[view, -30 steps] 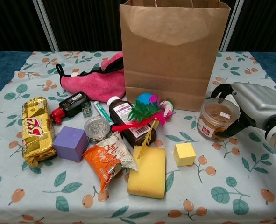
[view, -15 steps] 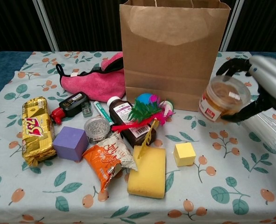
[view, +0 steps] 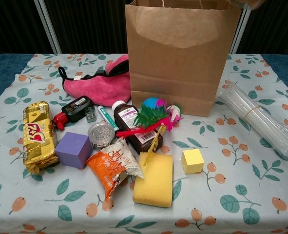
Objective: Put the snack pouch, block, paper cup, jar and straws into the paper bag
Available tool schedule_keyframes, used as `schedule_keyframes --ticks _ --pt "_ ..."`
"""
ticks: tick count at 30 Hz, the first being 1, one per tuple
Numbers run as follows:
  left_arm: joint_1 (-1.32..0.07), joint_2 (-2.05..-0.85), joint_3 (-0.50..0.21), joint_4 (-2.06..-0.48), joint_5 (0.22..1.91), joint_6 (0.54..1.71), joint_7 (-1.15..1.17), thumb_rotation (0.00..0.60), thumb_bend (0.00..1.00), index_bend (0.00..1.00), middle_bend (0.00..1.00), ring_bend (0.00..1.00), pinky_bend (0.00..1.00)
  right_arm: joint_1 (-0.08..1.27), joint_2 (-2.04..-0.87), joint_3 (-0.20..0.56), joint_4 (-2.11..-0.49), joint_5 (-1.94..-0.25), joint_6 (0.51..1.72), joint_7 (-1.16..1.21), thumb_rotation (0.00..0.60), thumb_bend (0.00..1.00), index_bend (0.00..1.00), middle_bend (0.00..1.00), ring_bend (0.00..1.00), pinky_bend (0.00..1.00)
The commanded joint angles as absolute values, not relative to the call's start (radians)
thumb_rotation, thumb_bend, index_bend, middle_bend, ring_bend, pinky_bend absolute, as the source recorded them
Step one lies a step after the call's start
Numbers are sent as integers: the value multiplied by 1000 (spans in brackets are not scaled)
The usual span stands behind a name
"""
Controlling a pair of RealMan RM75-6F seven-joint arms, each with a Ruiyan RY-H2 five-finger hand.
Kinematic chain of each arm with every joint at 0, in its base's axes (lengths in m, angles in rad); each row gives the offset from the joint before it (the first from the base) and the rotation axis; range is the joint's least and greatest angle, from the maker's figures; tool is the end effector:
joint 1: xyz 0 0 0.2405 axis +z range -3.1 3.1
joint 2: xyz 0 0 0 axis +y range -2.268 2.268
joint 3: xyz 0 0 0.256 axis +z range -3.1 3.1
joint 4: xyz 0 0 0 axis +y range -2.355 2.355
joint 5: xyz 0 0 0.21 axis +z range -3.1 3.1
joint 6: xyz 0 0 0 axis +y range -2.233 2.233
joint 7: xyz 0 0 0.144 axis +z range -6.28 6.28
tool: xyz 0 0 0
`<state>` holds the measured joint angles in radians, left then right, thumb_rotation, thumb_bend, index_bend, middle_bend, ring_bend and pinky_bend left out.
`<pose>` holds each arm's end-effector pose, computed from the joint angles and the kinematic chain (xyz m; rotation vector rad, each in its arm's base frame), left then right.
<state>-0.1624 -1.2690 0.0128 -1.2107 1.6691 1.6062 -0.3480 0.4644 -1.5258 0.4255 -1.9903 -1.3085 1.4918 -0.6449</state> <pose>-0.3323 0.1970 0.1445 -1.5316 -0.8401 -1.1507 -0.0874 -0.2854 0.1089 1.2407 -0.7744 1.3752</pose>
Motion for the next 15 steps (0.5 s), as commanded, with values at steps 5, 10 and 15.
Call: schedule_keyframes --ticks 5,10,15 --pt "-174 -1264 5 -1217 1662 1590 -340 600 30 118 135 84 210 604 -1566 553 -1922 -1176 1437 -717 600 0 397 448 178 188" --pt "-182 -1266 -1 -1219 1654 1577 -338 600 31 118 135 84 210 674 -1601 582 -1845 -1085 1402 -729 600 0 397 439 178 188" --pt "-183 -1266 -2 -1217 1648 1571 -336 600 31 118 135 84 210 710 -1618 563 -1800 -1042 1381 -722 600 0 392 418 175 187"
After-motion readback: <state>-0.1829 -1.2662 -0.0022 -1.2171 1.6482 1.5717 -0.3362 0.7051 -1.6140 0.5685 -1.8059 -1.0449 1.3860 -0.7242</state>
